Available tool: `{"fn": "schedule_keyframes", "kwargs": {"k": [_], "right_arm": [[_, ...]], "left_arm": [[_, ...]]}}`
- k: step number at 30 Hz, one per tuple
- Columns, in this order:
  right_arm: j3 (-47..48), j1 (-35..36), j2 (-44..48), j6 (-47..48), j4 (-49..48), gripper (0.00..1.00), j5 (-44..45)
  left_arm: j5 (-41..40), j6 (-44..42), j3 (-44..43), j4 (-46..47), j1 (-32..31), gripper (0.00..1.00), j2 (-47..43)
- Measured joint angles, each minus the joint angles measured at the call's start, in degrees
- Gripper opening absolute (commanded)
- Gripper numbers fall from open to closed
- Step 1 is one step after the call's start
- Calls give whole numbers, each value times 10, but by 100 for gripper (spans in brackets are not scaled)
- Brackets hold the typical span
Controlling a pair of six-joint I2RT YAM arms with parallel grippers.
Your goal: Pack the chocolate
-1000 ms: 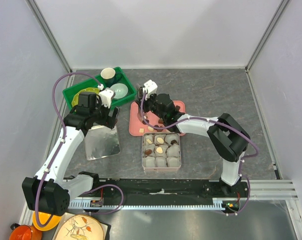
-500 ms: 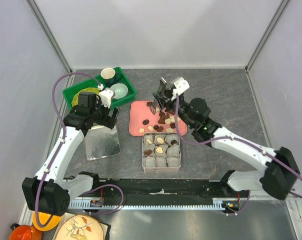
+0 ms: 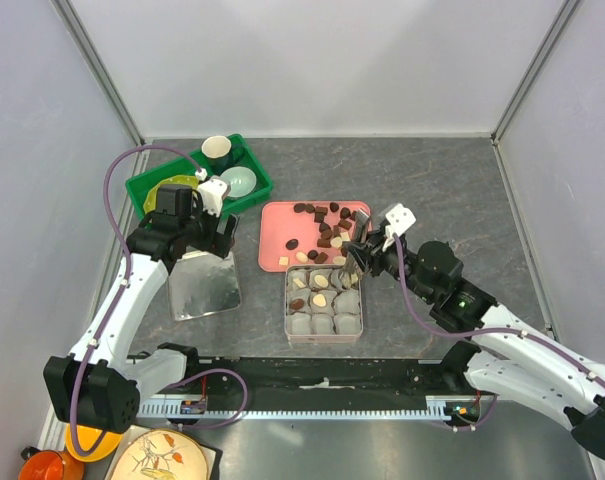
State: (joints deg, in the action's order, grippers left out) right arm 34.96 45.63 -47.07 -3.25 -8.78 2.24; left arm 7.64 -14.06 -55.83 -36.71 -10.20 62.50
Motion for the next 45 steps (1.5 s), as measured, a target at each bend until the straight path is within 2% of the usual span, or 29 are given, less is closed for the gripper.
{"fn": "schedule_keyframes", "kwargs": {"k": [9,19,27,39,45], "right_arm": [[-15,11,1,-26,25,34,-26],[-24,36,-30,-32,24,46,-30],[-25,37,-31,-32,24,51,-29],[11,38,-40,-15,21,33,-9],[65,38,-101,21,-59,32,49]], "left_arm": [[0,0,0,0,0,98,0],[0,0,0,0,0,98,0],[0,0,0,0,0,98,0],[0,0,0,0,0,98,0],[0,0,0,0,0,98,0]]}}
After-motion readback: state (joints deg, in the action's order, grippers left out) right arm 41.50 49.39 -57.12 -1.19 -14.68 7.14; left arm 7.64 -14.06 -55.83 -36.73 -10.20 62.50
